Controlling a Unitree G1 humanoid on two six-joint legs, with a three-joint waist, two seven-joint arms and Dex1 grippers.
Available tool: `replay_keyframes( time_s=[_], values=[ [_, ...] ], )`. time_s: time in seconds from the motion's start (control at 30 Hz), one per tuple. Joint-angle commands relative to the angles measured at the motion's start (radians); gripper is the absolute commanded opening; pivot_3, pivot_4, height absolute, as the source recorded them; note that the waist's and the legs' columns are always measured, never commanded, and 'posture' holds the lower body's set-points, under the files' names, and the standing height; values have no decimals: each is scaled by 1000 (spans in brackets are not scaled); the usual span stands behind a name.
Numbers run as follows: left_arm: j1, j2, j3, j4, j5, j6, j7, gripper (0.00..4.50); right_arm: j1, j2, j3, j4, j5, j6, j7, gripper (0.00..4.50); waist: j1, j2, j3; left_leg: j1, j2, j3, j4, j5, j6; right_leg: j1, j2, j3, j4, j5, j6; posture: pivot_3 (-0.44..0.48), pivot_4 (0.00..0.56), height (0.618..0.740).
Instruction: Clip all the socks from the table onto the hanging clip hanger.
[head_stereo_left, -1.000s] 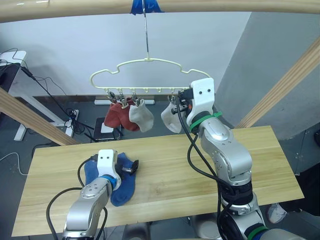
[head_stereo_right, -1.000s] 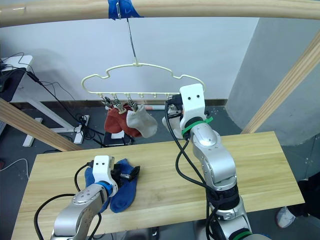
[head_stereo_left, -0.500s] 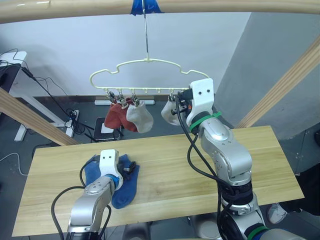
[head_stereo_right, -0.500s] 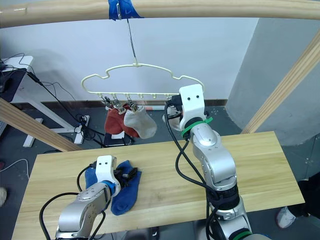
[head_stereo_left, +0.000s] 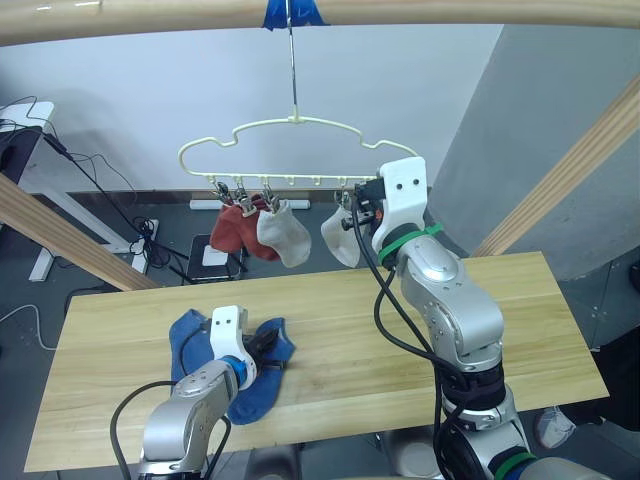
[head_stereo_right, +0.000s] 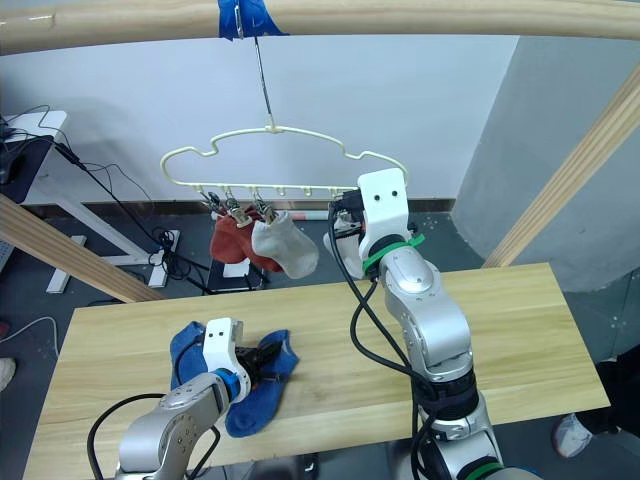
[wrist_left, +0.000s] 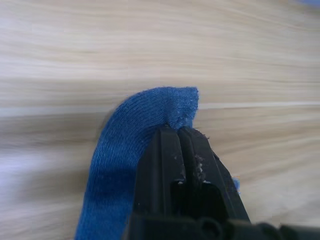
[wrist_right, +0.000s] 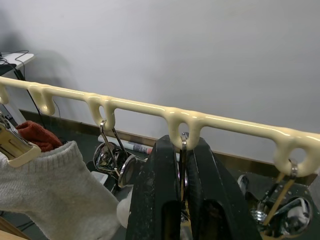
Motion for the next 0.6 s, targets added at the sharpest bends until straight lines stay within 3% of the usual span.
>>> replay_keyframes(
  time_s=[0.03,0.3,0.6],
  values=[
    [-41,-1,-13,-79,-64,-86,-95,42,-4,8,0,-44,7,-6,0,0,1,0,0,0,0,0,0,0,0,0,0,0,0,0,0,-226,289,740],
    [-216,-14,-124,-81,-75,-165,-184,42,-10,22,-5,-61,16,5,-2,0,-2,0,0,0,-1,1,0,0,0,0,0,0,-1,0,0,-243,282,740],
    [-319,-52,-126,-28,-119,-174,-205,42,-9,37,-13,-75,23,21,-5,0,-7,0,0,0,-1,1,0,0,0,0,2,0,0,0,0,-254,285,740]
  ],
)
